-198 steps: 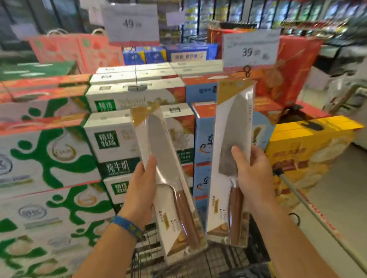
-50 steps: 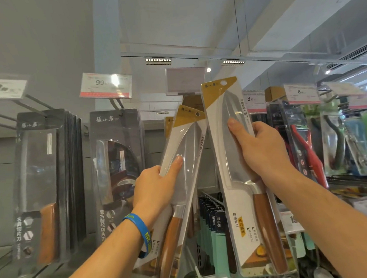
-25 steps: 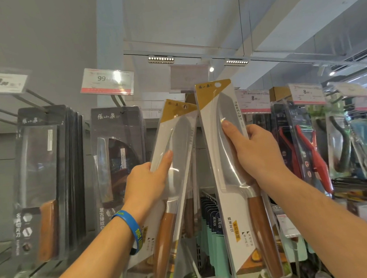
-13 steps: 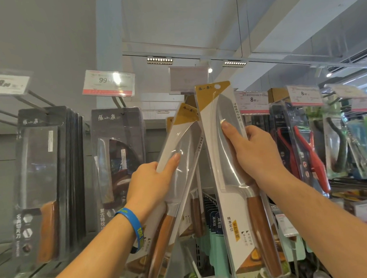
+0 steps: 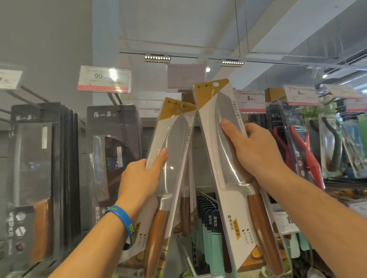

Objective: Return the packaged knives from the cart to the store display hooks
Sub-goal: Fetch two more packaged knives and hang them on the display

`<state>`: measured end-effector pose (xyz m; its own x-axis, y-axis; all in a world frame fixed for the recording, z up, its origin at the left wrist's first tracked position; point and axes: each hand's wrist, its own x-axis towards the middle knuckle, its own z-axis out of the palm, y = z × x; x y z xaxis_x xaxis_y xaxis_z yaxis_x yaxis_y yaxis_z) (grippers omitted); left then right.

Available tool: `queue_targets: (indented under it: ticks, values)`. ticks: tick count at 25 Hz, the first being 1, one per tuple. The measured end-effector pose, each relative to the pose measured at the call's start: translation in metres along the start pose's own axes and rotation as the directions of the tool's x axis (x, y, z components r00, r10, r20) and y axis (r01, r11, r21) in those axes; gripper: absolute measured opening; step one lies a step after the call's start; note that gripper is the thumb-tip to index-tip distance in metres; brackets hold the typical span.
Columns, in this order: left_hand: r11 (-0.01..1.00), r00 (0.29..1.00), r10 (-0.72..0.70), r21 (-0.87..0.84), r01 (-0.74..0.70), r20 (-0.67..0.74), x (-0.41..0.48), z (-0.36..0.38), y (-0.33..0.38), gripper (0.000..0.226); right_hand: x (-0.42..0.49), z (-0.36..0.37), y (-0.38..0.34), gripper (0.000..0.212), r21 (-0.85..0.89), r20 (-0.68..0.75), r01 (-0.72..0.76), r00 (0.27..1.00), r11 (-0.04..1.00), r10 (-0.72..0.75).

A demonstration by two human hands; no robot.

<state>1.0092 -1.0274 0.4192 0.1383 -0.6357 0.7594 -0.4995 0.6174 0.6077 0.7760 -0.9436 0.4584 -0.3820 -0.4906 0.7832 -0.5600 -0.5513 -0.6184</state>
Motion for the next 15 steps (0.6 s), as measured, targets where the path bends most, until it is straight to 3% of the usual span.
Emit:
queue_targets:
  ticks: [15]
  values:
    - [0.999,0.999,0.013,0.049,-0.012,-0.034,0.0007,-0.0087,0.0070,0.067,0.0002,0.0036,-0.0009,0.043,0.009,0.004,0.002,1.000,1.000,-0.002]
